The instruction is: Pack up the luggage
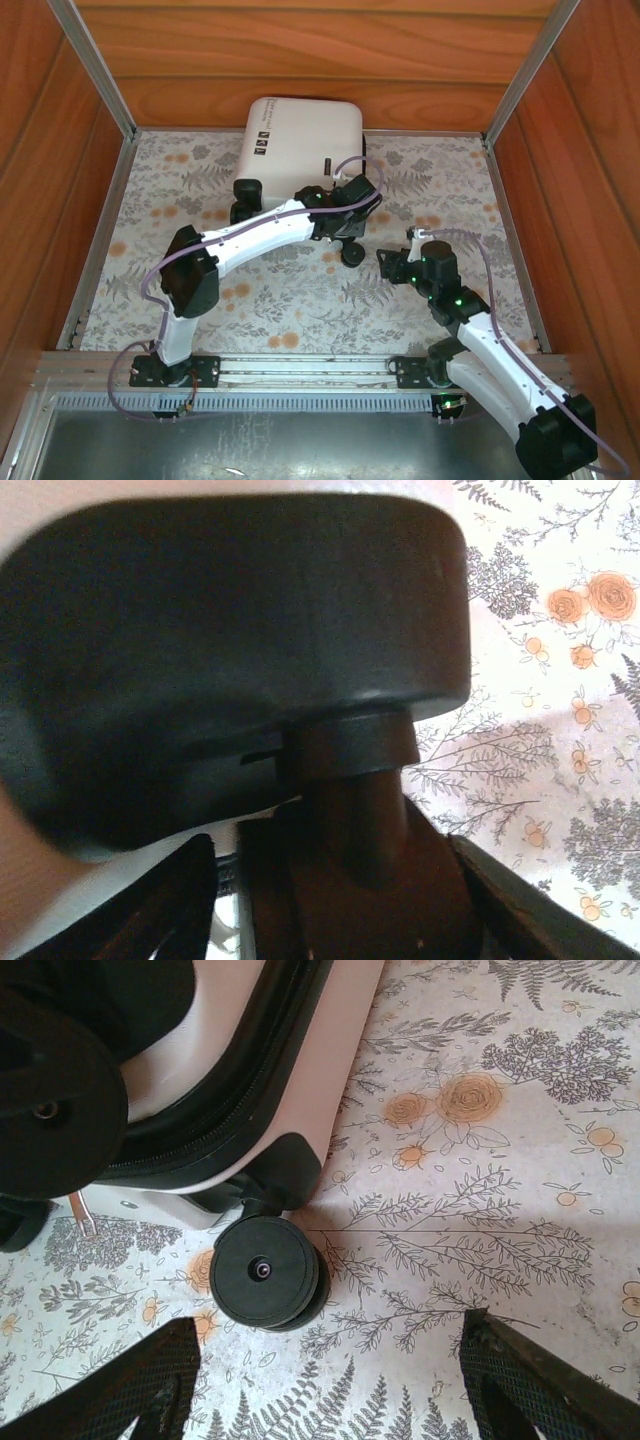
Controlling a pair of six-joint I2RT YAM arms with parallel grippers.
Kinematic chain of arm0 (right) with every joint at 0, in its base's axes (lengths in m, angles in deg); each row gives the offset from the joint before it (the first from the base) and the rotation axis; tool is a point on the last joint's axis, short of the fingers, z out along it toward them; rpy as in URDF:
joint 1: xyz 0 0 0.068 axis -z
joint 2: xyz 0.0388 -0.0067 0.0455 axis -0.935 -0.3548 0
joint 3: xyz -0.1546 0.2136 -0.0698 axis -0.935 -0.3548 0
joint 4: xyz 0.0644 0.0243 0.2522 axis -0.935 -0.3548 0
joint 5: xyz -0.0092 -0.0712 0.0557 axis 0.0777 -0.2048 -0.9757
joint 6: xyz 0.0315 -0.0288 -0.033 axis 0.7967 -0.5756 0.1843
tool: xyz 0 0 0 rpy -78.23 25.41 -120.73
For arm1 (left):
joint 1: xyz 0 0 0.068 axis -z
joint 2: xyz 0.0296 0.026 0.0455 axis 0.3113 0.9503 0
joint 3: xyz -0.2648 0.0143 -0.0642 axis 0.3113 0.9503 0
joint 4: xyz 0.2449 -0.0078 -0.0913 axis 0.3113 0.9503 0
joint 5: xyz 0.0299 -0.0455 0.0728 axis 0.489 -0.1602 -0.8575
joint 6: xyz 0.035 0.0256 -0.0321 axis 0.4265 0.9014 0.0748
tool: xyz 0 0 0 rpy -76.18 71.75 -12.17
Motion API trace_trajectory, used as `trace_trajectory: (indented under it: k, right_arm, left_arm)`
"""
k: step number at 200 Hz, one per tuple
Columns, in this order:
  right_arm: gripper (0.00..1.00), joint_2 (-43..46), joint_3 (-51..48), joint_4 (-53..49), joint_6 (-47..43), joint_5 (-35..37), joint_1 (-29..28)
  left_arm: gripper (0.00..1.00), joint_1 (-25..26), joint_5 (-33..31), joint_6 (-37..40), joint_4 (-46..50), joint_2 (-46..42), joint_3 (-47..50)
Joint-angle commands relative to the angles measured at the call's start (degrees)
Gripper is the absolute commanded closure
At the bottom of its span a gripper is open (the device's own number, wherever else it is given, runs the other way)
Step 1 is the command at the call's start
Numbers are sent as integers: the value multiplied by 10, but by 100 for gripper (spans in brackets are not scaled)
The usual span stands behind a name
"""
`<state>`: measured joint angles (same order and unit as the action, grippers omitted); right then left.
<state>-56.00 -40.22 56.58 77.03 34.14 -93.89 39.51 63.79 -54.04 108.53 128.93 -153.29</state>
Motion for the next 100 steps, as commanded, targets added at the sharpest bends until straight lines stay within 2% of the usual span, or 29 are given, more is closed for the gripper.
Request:
trace_trajectory:
  k: [1,12,37,45,73,100]
  right_arm:
    - [27,16,-8,28,-13,-12,3]
    - [27,16,-8,30,-18,-22,3]
    - [27,8,-29,69,-46,-60,-2]
    - [27,5,-38,92,-49,-68,-9]
    - [26,-19,-73,216,-75,-42,-75]
    - [26,-91,-85,328,-97,-30,-127]
  left_arm:
    - [51,-10,3,-6,38,22,-24]
    - [61,-12,9,-8,37,30,-27]
    - [93,-14,20,-10,37,35,-39]
    - [100,-14,19,-11,37,31,-42]
    - [100,-22,16,-6,36,13,-51]
    - [100,-35,31,-9,36,-2,-56]
